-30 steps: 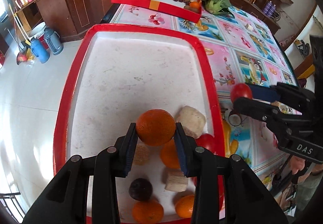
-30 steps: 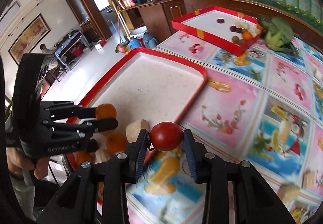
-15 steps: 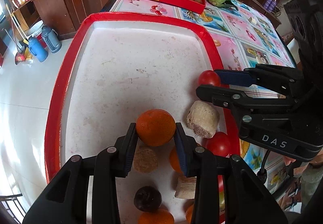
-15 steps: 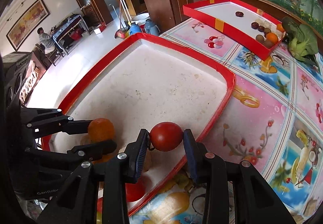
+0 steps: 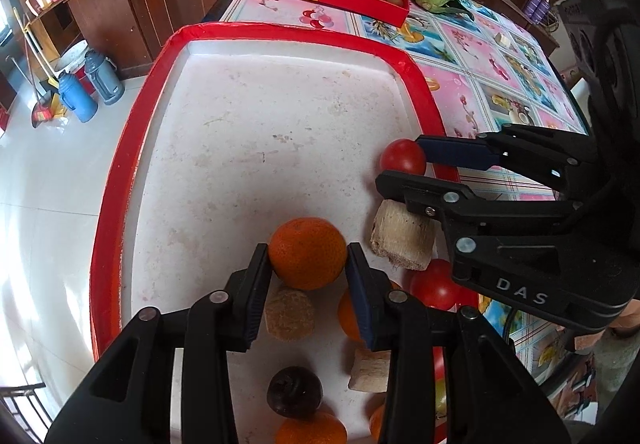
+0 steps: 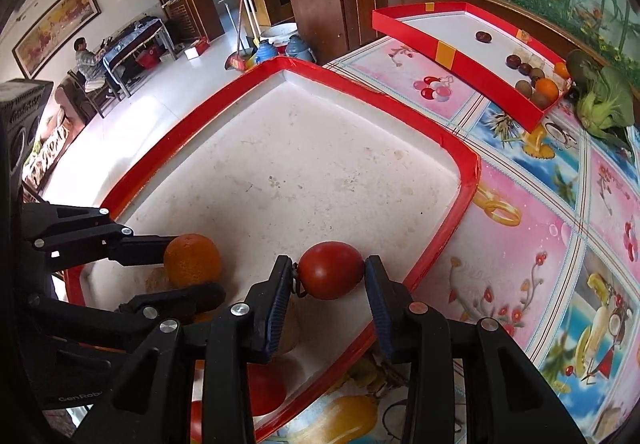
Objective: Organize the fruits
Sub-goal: 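Carry the orange with the left tool while the right tool carries the tomato over the tray, then open the left tool to drop the orange while the right tool releases the tomato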
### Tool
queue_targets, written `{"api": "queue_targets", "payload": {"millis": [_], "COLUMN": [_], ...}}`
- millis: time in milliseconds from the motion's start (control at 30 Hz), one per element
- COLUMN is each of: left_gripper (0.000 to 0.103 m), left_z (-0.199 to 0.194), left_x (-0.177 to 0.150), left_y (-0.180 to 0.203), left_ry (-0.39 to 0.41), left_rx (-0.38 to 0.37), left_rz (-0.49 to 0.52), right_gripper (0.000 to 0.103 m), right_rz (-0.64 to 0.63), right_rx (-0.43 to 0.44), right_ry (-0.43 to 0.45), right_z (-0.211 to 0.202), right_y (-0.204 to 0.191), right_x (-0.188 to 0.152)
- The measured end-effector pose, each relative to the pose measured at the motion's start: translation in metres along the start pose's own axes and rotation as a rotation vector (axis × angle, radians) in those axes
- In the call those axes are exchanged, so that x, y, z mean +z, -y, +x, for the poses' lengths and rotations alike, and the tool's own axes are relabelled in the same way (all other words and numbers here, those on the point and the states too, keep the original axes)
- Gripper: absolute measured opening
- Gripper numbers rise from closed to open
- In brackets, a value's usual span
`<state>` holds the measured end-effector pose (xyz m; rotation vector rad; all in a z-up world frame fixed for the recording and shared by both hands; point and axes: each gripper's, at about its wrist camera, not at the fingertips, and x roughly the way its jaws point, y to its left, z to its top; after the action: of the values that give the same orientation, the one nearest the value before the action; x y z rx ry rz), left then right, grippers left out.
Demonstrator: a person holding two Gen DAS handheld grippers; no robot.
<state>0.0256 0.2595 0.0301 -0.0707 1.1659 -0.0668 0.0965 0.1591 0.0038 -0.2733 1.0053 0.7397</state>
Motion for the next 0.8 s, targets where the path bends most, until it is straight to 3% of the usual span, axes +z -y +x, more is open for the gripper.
{"api": "queue_targets", "payload": {"millis": [67,433,800], "left_gripper": [0.049,0.049,0.052], "left_z": [-0.002,-0.018,-0.039], "left_x": [-0.001,-0.006,-0.013], "left_y": [0.000,0.016,0.036], "left_ry": [0.008,0.009,0.040], "left_rx": [0.011,0.023,0.034], "left_rz": [-0.001,0.028,0.064], "right_gripper": [0.045,0.050,0.056], "right_rz": [0.011,0.044,0.129], "right_rx": [0.001,-0.003,-0.019], "right_ry": [0.008,0.030,0.068], "right_z": [-0.005,-0.048,-0.092], "right_y": [0.001,0.004,0.027], "right_x": [-0.001,-0.020,-0.060]}}
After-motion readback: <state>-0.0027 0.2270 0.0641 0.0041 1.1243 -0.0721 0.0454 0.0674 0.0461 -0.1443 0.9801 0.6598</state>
